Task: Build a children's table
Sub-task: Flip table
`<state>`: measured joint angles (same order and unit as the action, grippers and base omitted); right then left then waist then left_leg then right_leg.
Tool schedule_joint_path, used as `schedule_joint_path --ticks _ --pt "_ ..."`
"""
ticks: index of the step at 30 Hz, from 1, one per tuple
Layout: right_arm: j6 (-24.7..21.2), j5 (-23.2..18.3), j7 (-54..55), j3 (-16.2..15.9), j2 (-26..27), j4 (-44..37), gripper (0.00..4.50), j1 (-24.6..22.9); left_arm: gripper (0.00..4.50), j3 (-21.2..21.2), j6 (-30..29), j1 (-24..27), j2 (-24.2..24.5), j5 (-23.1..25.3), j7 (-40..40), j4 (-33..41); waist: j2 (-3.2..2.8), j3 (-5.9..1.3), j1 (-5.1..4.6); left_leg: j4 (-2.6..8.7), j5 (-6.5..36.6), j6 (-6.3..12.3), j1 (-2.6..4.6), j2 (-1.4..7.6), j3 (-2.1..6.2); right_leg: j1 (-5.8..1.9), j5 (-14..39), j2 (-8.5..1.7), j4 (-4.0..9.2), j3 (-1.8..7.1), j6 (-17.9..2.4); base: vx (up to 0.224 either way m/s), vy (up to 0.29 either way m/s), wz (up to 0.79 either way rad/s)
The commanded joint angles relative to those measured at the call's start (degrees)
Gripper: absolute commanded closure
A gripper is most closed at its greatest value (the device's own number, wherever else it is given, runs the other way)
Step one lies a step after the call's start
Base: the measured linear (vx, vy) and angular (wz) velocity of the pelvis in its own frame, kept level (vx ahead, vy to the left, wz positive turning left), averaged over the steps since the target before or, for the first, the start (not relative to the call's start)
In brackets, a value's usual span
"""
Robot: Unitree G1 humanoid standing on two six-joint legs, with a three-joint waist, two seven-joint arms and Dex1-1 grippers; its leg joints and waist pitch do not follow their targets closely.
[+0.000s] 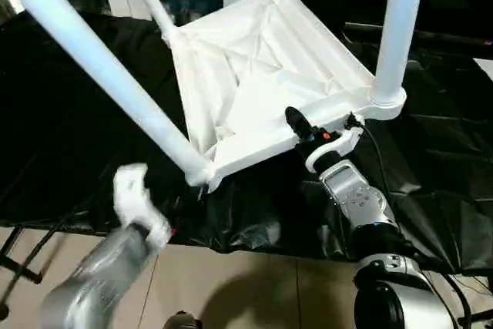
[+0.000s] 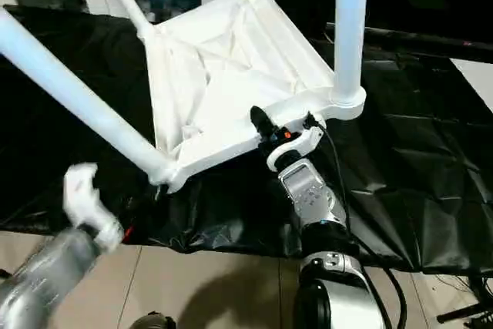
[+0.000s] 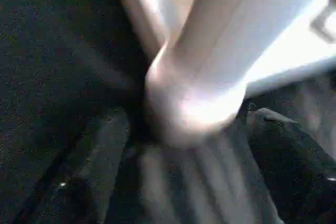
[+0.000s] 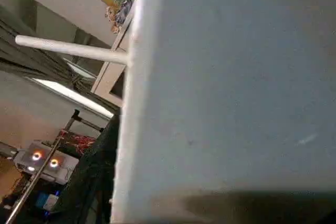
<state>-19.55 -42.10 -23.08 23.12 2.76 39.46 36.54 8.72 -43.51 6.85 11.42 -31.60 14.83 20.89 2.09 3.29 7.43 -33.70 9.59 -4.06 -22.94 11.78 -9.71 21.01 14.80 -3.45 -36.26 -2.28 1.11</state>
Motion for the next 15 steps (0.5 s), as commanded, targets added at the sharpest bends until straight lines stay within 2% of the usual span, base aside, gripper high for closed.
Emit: schedule_joint_path --ticks 1,3,5,7,9,10,11,12,14,15 --pt "3.4 1.4 1.7 1.1 -2.9 -5.5 2.48 0.7 0.09 -1.3 -0.2 1.6 1.9 0.8 2.3 3.8 -1.19 -4.32 0.11 3.25 1.5 -1.55 2.22 1.33 0.14 -1.87 -15.3 -3.09 2.58 1.56 -8.6 0.000 0.000 0.00" --pt "3.7 2.9 2.4 0.4 -4.0 -8.5 2.48 -0.8 0.00 -3.3 1.3 2.7 3.9 3.3 2.4 6.2 -1.22 -4.17 0.83 3.39 3.1 -2.33 2.55 1.52 0.06 -1.57 -13.3 -3.05 2.81 1.58 -7.9 0.000 0.000 0.00" --pt "3.2 3.2 3.2 0.3 -4.6 -11.3 2.48 -2.0 0.00 -6.3 3.3 2.4 5.9 7.2 2.0 7.4 -1.31 -4.14 1.54 3.58 3.9 -2.86 2.49 1.60 0.17 -1.57 -11.5 -3.13 2.94 1.64 -5.9 0.000 0.000 0.00" --pt "3.3 3.8 3.8 0.0 -4.8 -12.6 2.48 -2.5 0.00 -7.6 3.8 2.0 6.7 8.2 2.2 8.0 -1.28 -4.14 1.56 3.74 4.9 -3.98 2.37 1.45 0.14 -1.54 -10.1 -3.24 2.88 1.64 -5.6 0.000 0.000 0.00" --pt "3.5 5.5 5.2 -0.6 -5.3 -15.2 2.48 -3.7 0.00 -11.0 5.7 0.6 8.9 12.1 2.2 8.4 -1.44 -4.12 1.68 3.82 6.0 -4.56 2.42 1.39 0.18 -1.36 -8.7 -3.22 3.08 1.69 -4.9 0.000 0.000 0.00" --pt "3.9 7.3 7.1 -1.4 -5.9 -17.7 2.48 -4.8 0.00 -13.8 8.5 -1.4 10.7 15.8 2.6 8.2 -1.74 -4.13 1.83 3.85 5.8 -4.51 2.40 1.36 0.36 -1.29 -7.9 -3.23 3.20 1.72 -3.6 0.000 0.000 0.00" --pt "4.1 7.8 7.3 -1.5 -6.1 -18.1 2.48 -5.0 0.00 -14.0 8.8 -1.8 10.8 16.1 2.7 8.2 -1.70 -4.24 1.90 3.76 5.9 -4.66 2.59 1.37 0.27 -1.17 -7.8 -3.27 3.22 1.72 -3.4 0.000 0.000 0.00" --pt "4.6 9.9 9.5 -2.2 -6.7 -20.1 2.48 -5.9 0.00 -15.1 10.9 -3.7 11.2 17.5 3.4 8.1 -1.90 -4.22 1.80 3.88 6.0 -5.26 2.28 1.25 0.37 -1.33 -7.6 -3.30 3.08 1.68 -3.5 0.000 0.000 0.00" --pt "5.0 12.9 12.2 -3.1 -7.6 -22.2 2.48 -7.1 0.00 -16.3 14.7 -5.5 11.5 19.1 5.0 8.4 -1.64 -4.12 1.89 3.95 7.0 -5.46 2.32 1.20 0.24 -1.18 -5.5 -3.36 3.41 1.80 -3.4 0.000 0.000 0.00" --pt "5.0 13.8 13.4 -3.2 -7.7 -22.7 2.48 -7.4 0.00 -16.8 15.7 -5.9 11.7 19.5 5.6 8.6 -1.64 -4.11 1.94 3.97 6.9 -5.38 2.12 1.15 0.25 -1.26 -4.0 -3.48 3.50 1.88 -3.2 0.000 0.000 0.00"
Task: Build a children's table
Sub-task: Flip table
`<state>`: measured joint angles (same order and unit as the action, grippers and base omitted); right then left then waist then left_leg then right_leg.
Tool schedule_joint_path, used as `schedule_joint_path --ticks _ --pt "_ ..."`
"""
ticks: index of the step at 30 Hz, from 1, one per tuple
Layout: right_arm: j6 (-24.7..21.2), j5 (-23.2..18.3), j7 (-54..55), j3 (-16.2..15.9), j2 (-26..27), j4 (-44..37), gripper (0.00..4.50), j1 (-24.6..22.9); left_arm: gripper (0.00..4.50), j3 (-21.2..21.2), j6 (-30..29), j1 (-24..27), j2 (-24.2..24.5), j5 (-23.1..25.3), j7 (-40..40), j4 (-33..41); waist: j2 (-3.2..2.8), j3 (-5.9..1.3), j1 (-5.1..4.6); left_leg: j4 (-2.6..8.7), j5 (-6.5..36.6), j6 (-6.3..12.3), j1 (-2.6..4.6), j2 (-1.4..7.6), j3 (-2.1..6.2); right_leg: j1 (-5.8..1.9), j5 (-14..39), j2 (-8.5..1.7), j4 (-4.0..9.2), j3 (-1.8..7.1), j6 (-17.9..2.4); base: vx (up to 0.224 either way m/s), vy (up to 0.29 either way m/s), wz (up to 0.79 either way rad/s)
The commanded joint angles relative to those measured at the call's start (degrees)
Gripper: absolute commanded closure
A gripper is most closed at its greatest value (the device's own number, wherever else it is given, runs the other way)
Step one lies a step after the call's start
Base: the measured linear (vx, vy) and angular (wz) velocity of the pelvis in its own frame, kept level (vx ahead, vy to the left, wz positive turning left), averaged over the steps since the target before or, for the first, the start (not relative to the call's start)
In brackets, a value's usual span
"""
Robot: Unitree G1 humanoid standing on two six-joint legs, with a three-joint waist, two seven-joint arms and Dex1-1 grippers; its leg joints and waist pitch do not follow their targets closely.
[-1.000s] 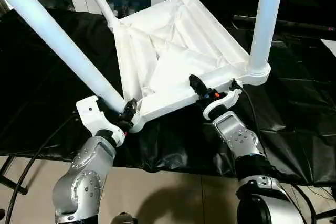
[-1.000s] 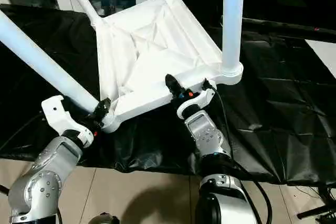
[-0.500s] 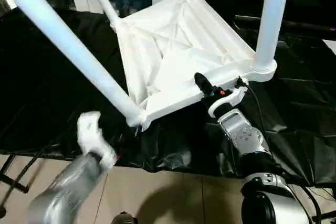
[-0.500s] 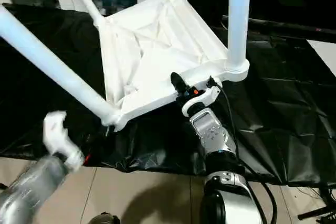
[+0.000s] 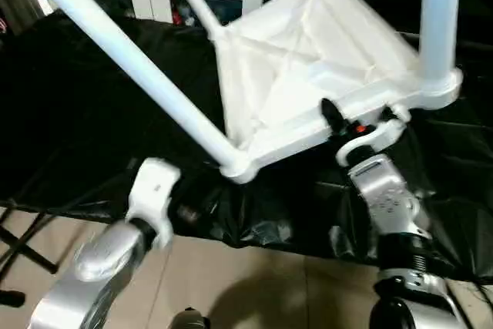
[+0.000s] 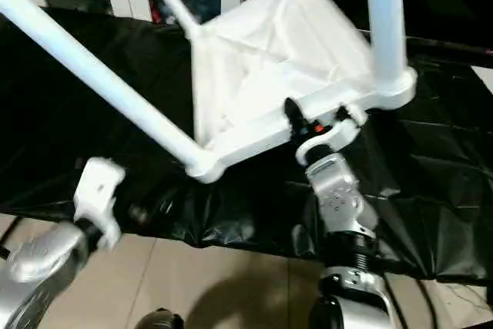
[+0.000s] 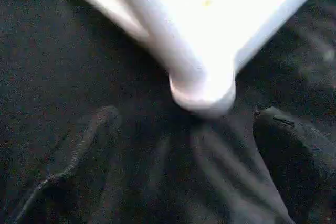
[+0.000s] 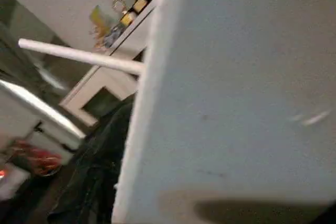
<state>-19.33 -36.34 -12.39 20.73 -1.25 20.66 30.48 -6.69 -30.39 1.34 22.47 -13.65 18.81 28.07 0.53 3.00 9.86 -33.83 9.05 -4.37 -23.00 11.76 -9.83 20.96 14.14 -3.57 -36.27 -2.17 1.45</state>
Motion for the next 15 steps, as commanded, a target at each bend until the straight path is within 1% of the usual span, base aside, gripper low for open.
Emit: schedule_joint_path --ticks 1,2,3,4,5,7,10,14,15 --pt "4.8 8.5 3.2 -0.8 -3.9 -4.3 2.48 -1.5 0.00 -1.6 2.9 -0.6 0.8 1.6 2.1 1.8 -0.05 -3.86 -0.54 4.07 7.6 -5.03 2.15 1.13 0.30 -1.16 -2.8 -3.43 3.48 1.83 -3.6 0.000 0.000 0.00" --pt "4.7 8.9 3.4 -1.1 -4.2 -4.9 2.48 -1.8 0.00 -1.8 2.7 -0.8 0.9 1.5 2.3 2.1 -0.19 -3.85 -0.60 4.18 8.4 -5.02 2.15 1.16 0.33 -1.10 -1.0 -3.49 3.53 1.82 -3.5 0.000 0.000 0.00" --pt "4.6 9.2 3.6 -1.2 -4.4 -5.3 2.48 -2.0 0.00 -1.9 2.5 -1.0 1.0 1.3 2.5 2.3 -0.67 -3.90 -0.63 4.12 9.1 -5.14 2.22 1.17 0.33 -0.90 -0.2 -3.50 3.54 1.84 -3.4 0.000 0.000 0.00" --pt "4.1 9.4 4.3 -1.4 -4.6 -6.7 2.48 -2.5 0.00 -2.3 2.5 -1.5 1.4 1.2 2.9 2.6 -0.52 -3.81 -0.75 4.15 9.9 -5.08 2.27 1.15 0.25 -0.74 1.0 -3.40 3.76 1.90 -3.4 0.000 0.000 0.00" --pt "3.8 9.8 4.6 -1.8 -5.0 -7.6 2.48 -2.8 0.00 -2.8 3.2 -2.0 1.8 1.6 3.2 2.8 -0.82 -3.86 -0.72 4.18 11.0 -5.05 2.39 1.14 0.29 -0.59 2.4 -3.37 3.91 1.92 -3.3 0.000 0.000 0.00" --pt "3.2 11.0 5.4 -2.8 -5.8 -9.2 2.48 -3.3 0.00 -3.6 4.0 -3.2 2.3 2.2 3.7 3.0 -0.76 -3.90 -0.80 4.32 11.3 -4.93 2.21 1.14 0.41 -0.64 3.7 -3.33 3.99 1.87 -3.1 0.000 0.000 0.00" --pt "2.5 12.5 6.0 -4.2 -6.9 -10.3 2.48 -3.5 0.00 -4.5 5.1 -5.0 2.8 3.8 4.5 2.9 -0.83 -3.93 -0.98 4.33 11.5 -5.18 2.20 1.13 0.44 -0.57 4.2 -3.29 3.98 1.83 -3.2 0.000 0.000 0.00" --pt "0.2 15.5 5.2 -7.9 -10.4 -10.8 2.48 -3.0 0.00 -4.1 5.9 -9.7 3.1 5.7 4.8 2.5 -0.47 -3.77 -1.42 4.31 12.0 -5.19 2.11 1.01 0.33 -0.63 5.9 -3.30 4.21 1.90 -3.4 0.000 0.000 0.00" --pt "-0.2 15.6 5.3 -8.3 -10.9 -11.1 2.48 -2.9 0.00 -4.1 6.0 -10.4 3.4 6.0 4.7 2.4 -0.54 -3.72 -1.44 4.34 12.3 -5.24 2.14 0.97 0.33 -0.61 6.6 -3.33 4.29 1.89 -3.4 0.000 0.000 0.00"
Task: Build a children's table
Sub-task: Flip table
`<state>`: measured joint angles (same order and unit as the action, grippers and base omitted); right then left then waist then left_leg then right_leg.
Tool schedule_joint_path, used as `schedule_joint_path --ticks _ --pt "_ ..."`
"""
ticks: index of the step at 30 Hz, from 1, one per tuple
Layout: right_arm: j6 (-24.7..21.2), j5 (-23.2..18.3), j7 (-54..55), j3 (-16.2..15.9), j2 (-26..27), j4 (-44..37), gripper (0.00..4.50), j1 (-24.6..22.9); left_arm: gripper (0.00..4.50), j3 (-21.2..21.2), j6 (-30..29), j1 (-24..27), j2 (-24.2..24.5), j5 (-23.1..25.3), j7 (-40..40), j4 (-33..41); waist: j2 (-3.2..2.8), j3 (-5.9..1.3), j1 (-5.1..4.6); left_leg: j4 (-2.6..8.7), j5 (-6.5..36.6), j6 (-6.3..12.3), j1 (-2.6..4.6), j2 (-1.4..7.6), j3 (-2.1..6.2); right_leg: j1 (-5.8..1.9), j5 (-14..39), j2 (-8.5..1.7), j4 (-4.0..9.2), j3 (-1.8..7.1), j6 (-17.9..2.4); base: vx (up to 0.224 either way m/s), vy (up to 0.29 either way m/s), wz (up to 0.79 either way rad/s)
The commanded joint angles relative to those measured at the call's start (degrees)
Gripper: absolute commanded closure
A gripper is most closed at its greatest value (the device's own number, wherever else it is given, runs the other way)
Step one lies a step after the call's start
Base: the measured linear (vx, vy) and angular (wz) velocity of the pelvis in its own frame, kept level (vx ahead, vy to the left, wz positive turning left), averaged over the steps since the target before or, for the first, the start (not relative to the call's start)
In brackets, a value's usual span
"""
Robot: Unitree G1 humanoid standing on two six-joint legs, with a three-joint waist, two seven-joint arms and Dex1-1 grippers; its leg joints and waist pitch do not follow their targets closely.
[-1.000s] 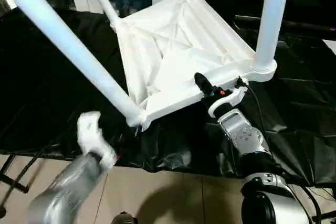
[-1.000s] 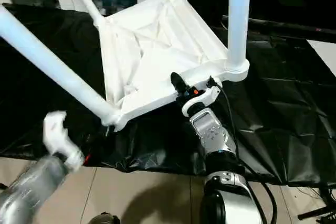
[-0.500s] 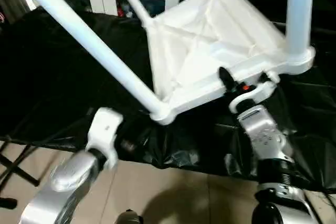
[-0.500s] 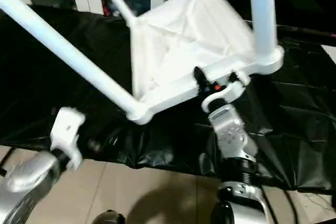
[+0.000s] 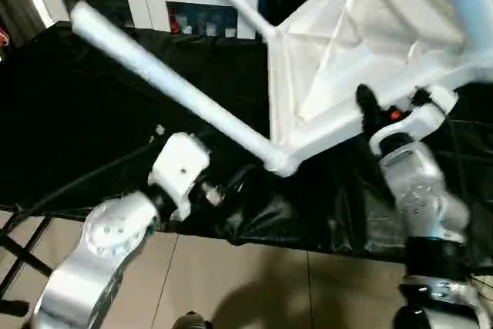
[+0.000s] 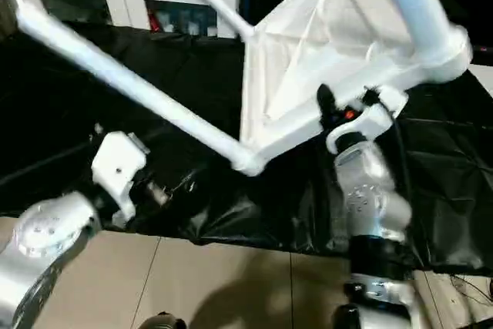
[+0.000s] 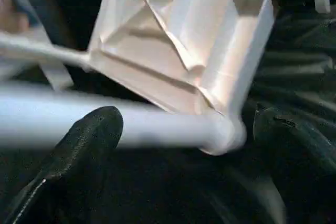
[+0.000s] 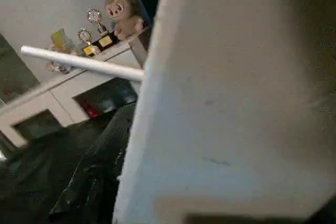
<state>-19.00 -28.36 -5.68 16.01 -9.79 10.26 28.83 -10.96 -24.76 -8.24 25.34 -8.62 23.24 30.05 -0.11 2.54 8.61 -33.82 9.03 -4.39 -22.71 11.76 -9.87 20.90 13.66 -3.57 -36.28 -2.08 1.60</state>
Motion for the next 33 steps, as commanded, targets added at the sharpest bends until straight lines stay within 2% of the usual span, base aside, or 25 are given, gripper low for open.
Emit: schedule_joint_path --ticks 1,4,7,12,13,18,21,22,26,28,29,30,31,32,33 --pt "-1.0 7.9 -1.5 -4.1 -3.0 -0.9 2.48 -1.2 0.00 0.2 0.5 -1.8 0.8 1.3 0.3 0.3 0.22 -3.23 -0.37 4.31 12.4 -5.16 1.75 0.93 0.37 -0.65 8.0 -3.39 4.38 1.82 -3.7 0.000 0.000 0.00" --pt "-1.9 9.5 -0.8 -5.1 -5.5 -0.9 2.48 -0.2 0.00 0.6 0.8 -6.0 1.7 2.1 0.7 0.2 0.29 -3.33 -0.66 4.18 12.1 -5.13 1.83 0.92 0.40 -0.63 7.8 -3.31 4.35 1.83 -3.7 0.000 0.000 0.00" --pt "-3.1 9.8 0.7 -4.8 -6.1 -0.5 2.49 0.6 0.00 0.4 1.1 -8.8 2.3 3.3 1.4 -0.1 0.64 -3.53 -0.75 4.06 12.3 -5.26 2.02 0.96 0.38 -0.56 6.7 -3.24 4.18 1.80 -4.4 0.000 0.000 0.00" --pt "-5.3 9.7 2.1 -6.0 -6.1 -1.0 2.54 1.1 0.00 -0.7 2.9 -13.1 4.3 6.5 2.9 -2.2 0.76 -3.58 -0.71 3.98 12.0 -5.21 2.17 0.93 0.32 -0.49 4.7 -3.14 4.01 1.80 -4.9 0.000 0.000 0.00" --pt "-5.6 9.9 2.1 -6.3 -6.0 -1.3 2.54 1.2 0.00 -1.0 3.4 -13.9 4.9 7.5 3.1 -2.6 0.81 -3.58 -0.79 4.04 11.8 -5.26 1.98 0.93 0.40 -0.68 4.5 -3.20 3.92 1.78 -4.9 0.000 0.000 0.00" --pt "-6.5 11.6 1.7 -7.7 -5.2 -2.4 2.54 1.3 0.00 -0.7 4.6 -17.9 5.5 8.5 3.8 -4.6 0.76 -3.63 -0.81 4.00 11.7 -5.70 2.03 0.89 0.38 -0.56 4.2 -3.15 3.80 1.80 -5.1 0.000 0.000 0.00" --pt "-6.2 14.1 2.4 -10.9 -4.3 -2.4 2.54 1.7 0.00 -1.4 6.4 -21.8 5.8 10.3 4.4 -6.8 0.82 -3.56 -0.80 4.05 12.4 -5.90 2.08 0.88 0.38 -0.46 6.1 -3.28 3.96 1.87 -5.2 0.000 0.000 0.00" --pt "-6.0 15.8 2.7 -13.4 -3.5 -1.8 2.54 2.0 0.00 -1.8 7.6 -24.0 5.2 11.1 4.4 -8.1 0.85 -3.44 -0.84 4.14 13.1 -6.15 2.07 0.87 0.40 -0.41 7.5 -3.37 4.11 1.90 -5.1 0.000 0.000 0.00" --pt "-5.3 17.7 3.4 -15.4 -2.5 -0.5 2.54 2.6 0.00 -2.7 9.3 -26.5 5.7 13.3 4.3 -10.3 0.81 -3.38 -1.02 4.39 14.6 -6.69 1.89 0.90 0.64 -0.54 9.2 -3.49 4.07 1.89 -4.8 0.000 0.000 0.00" --pt "-3.7 20.2 5.2 -16.6 -0.9 2.4 2.54 4.1 0.00 -3.7 13.3 -29.3 6.9 16.9 3.5 -14.3 0.73 -3.23 -1.09 4.45 16.3 -6.93 2.06 0.81 0.70 -0.18 11.1 -3.46 4.44 1.97 -4.6 0.000 0.000 0.00" --pt "-3.1 20.5 5.7 -16.6 -0.2 3.3 2.19 4.5 0.00 -3.8 14.5 -30.0 7.2 17.7 3.2 -15.3 0.66 -3.32 -1.16 4.43 17.8 -7.20 2.27 0.78 0.69 -0.11 13.2 -3.62 4.46 2.07 -4.5 0.000 0.000 0.00" --pt "-2.9 20.6 6.0 -16.5 0.4 3.9 2.19 4.8 0.00 -3.8 15.3 -30.5 7.2 18.1 3.1 -16.0 0.67 -3.28 -1.18 4.56 17.8 -7.40 2.17 0.88 0.85 -0.24 13.0 -3.67 4.35 2.02 -4.6 0.000 0.000 0.00" --pt "-2.5 20.6 6.0 -16.5 0.9 4.5 1.86 5.1 0.00 -3.6 16.1 -30.9 6.9 18.3 3.0 -16.6 0.70 -3.26 -1.21 4.59 18.4 -7.44 2.23 0.94 0.90 -0.16 12.8 -3.65 4.33 2.01 -4.7 0.000 0.000 0.00" --pt "-2.0 20.8 6.3 -16.6 1.4 5.0 1.86 5.2 0.00 -3.3 17.5 -31.4 6.6 17.9 3.1 -17.1 0.70 -3.26 -1.21 4.59 18.4 -7.44 2.23 0.94 0.90 -0.16 12.8 -3.65 4.33 2.01 -4.7 0.000 0.000 0.00" --pt "-1.5 20.8 5.8 -16.9 1.8 5.2 1.78 5.2 0.00 -2.9 19.4 -31.9 6.0 17.6 2.8 -17.0 0.58 -3.33 -1.21 4.53 19.1 -7.42 2.43 0.92 0.88 0.04 12.1 -3.66 4.31 2.06 -5.6 0.000 0.000 0.00"
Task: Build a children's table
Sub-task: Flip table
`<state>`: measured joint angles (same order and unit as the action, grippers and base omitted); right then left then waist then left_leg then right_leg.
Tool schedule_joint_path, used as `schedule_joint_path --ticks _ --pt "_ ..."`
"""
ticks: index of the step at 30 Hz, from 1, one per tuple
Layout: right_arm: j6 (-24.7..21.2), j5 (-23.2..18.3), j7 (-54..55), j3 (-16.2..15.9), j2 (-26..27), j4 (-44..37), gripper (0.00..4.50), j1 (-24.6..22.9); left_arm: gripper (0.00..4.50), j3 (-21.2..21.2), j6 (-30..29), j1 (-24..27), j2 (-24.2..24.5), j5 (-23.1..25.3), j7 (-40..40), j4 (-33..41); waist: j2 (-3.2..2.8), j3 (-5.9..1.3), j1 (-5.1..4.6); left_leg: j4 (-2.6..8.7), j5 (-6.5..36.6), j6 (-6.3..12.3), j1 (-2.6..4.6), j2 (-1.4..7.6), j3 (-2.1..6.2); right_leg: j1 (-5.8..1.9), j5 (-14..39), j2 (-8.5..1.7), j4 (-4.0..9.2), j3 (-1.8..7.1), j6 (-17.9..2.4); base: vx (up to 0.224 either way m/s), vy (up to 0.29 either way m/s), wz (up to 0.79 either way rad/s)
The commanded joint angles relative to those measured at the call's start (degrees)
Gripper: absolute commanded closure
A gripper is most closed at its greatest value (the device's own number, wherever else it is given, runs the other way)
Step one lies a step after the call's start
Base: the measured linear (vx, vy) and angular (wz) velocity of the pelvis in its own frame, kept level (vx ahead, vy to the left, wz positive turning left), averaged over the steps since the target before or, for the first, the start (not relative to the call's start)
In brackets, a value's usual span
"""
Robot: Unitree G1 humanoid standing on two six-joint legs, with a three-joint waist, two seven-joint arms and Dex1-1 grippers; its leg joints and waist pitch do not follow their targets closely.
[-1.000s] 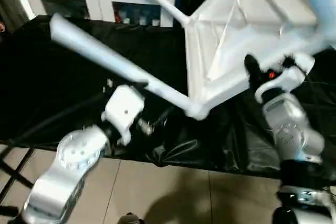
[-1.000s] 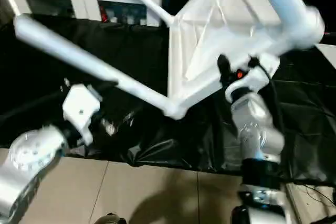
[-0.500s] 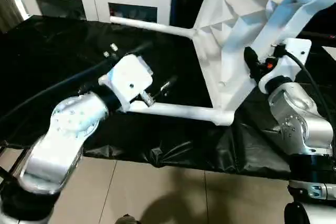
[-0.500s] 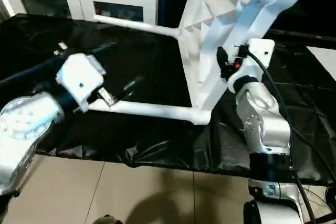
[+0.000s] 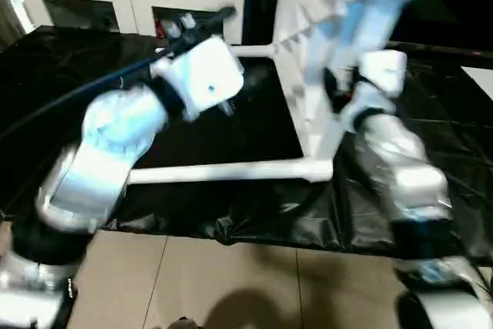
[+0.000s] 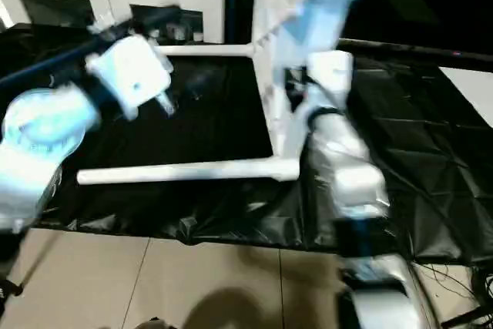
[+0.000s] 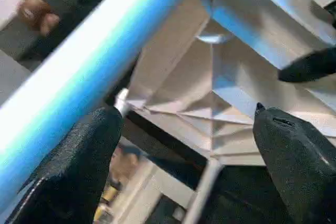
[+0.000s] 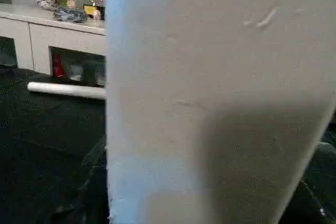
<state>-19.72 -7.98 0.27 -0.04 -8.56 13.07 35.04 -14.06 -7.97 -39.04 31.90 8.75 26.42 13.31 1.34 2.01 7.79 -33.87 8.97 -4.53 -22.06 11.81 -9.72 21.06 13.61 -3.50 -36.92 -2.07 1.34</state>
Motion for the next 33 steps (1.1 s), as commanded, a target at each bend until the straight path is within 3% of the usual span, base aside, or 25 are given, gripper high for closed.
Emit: schedule_joint_path --ticks 1,5,7,11,12,15,16,18,19,21,22,23,28,30,33 --pt "-0.7 0.5 0.1 -0.9 0.6 2.3 1.65 -1.2 0.00 0.3 3.7 -1.3 -0.5 0.4 -0.3 -0.1 -0.77 -2.88 -0.41 4.58 18.9 -7.27 1.64 0.91 0.75 -0.29 11.2 -3.73 4.84 2.03 -5.6 0.000 0.000 0.00" --pt "-0.2 0.2 -1.0 -0.8 0.7 1.5 1.41 -2.4 0.00 1.2 7.7 -1.2 -0.8 -0.9 0.5 1.2 -0.81 -3.80 0.09 3.69 9.3 -6.02 0.96 0.80 0.49 -0.99 -2.3 -3.43 3.45 1.94 -6.2 0.000 0.000 0.00" --pt "0.1 0.5 -1.7 -0.9 0.6 0.6 1.05 -3.7 0.00 1.5 9.8 -0.5 -0.3 -0.8 0.4 1.9 -0.95 -3.73 0.23 3.42 5.8 -5.57 0.58 0.63 0.32 -1.03 -8.4 -3.00 2.98 1.73 -6.1 0.000 0.000 0.00" --pt "1.3 0.9 -2.0 -1.1 0.9 -0.7 0.83 -5.3 0.00 2.3 11.8 -1.0 0.4 2.5 -2.6 0.4 -0.87 -3.60 0.10 3.56 7.7 -5.86 0.79 0.75 0.33 -1.03 -6.4 -3.10 3.16 1.77 -5.7 0.000 0.000 0.00" --pt "1.9 1.3 -2.0 -1.3 0.9 -1.6 0.72 -6.3 0.00 3.0 12.1 -1.5 0.8 4.1 -4.1 -0.6 -1.09 -3.52 0.12 3.59 8.4 -6.04 0.80 0.80 0.35 -0.95 -5.3 -3.11 3.27 1.81 -5.5 0.000 0.000 0.00" --pt "4.2 3.1 -1.6 -1.7 0.2 -3.5 0.72 -9.2 0.00 4.4 13.0 -2.7 2.2 7.5 -6.3 -3.8 -1.08 -3.38 0.13 3.72 10.3 -6.27 1.03 0.83 0.36 -0.76 -2.2 -3.19 3.65 1.89 -4.8 0.000 0.000 0.00" --pt "4.9 3.8 -1.5 -2.0 -0.3 -4.0 0.72 -10.2 0.00 4.4 13.3 -3.0 3.1 9.0 -6.6 -5.0 -1.38 -3.29 0.08 3.84 11.6 -6.71 1.10 0.85 0.50 -0.64 -0.3 -3.20 3.74 1.87 -4.9 0.000 0.000 0.00" --pt "5.2 4.0 -1.9 -2.1 -0.6 -4.7 0.72 -11.1 0.00 4.4 13.4 -3.1 3.6 9.7 -6.7 -5.8 -1.23 -3.21 0.13 3.93 12.1 -6.63 1.10 0.89 0.53 -0.64 0.6 -3.21 3.90 1.90 -4.8 0.000 0.000 0.00" --pt "5.4 4.0 -2.2 -2.0 -0.7 -5.3 0.72 -11.6 0.00 4.5 13.6 -3.1 4.0 10.2 -6.9 -6.3 -1.68 -3.22 0.10 3.96 13.1 -6.78 1.21 0.89 0.57 -0.44 1.4 -3.23 3.91 1.91 -5.0 0.000 0.000 0.00" --pt "5.9 4.0 -2.9 -1.9 -1.1 -6.6 0.72 -12.6 0.00 4.7 14.1 -3.2 4.6 11.1 -7.3 -7.3 -1.57 -3.13 0.18 4.05 14.0 -6.65 1.20 0.96 0.61 -0.38 2.3 -3.31 3.99 1.96 -5.6 0.000 0.000 0.00" --pt "6.3 3.9 -3.5 -1.9 -1.4 -7.4 0.72 -13.2 0.00 4.9 14.4 -3.3 5.1 11.8 -7.8 -7.8 -2.03 -3.10 0.23 4.05 14.7 -6.63 1.16 0.96 0.70 -0.34 2.8 -3.36 4.03 1.98 -5.7 0.000 0.000 0.00" --pt "7.0 4.3 -4.1 -2.1 -2.0 -8.3 0.72 -13.9 0.00 5.2 14.9 -3.5 5.5 12.4 -8.2 -8.5 -1.76 -3.13 0.18 4.05 14.9 -6.36 1.14 0.95 0.73 -0.40 2.8 -3.33 4.03 1.97 -5.7 0.000 0.000 0.00" --pt "9.9 4.0 -10.2 -3.6 -5.4 -11.5 0.72 -16.3 0.00 5.8 16.7 -4.6 8.0 15.6 -9.1 -12.8 -1.98 -2.98 0.26 4.02 15.4 -5.51 1.03 0.89 0.74 -0.34 4.0 -3.40 4.24 2.00 -6.5 0.000 0.000 0.00" --pt "10.5 3.4 -12.6 -3.8 -6.6 -12.6 0.72 -16.9 0.00 5.8 17.1 -5.2 8.4 16.6 -9.8 -13.9 -1.75 -2.95 0.38 4.00 15.3 -5.11 0.96 0.97 0.80 -0.57 4.1 -3.42 4.29 2.01 -6.4 0.000 0.000 0.00" --pt "10.6 2.3 -15.3 -3.7 -7.9 -14.5 0.72 -17.8 0.00 5.9 17.5 -6.2 8.7 17.5 -10.4 -15.3 -2.09 -2.98 0.35 3.99 14.7 -4.70 0.96 1.01 0.81 -0.42 3.4 -3.43 4.14 1.98 -7.1 0.000 0.000 0.00"
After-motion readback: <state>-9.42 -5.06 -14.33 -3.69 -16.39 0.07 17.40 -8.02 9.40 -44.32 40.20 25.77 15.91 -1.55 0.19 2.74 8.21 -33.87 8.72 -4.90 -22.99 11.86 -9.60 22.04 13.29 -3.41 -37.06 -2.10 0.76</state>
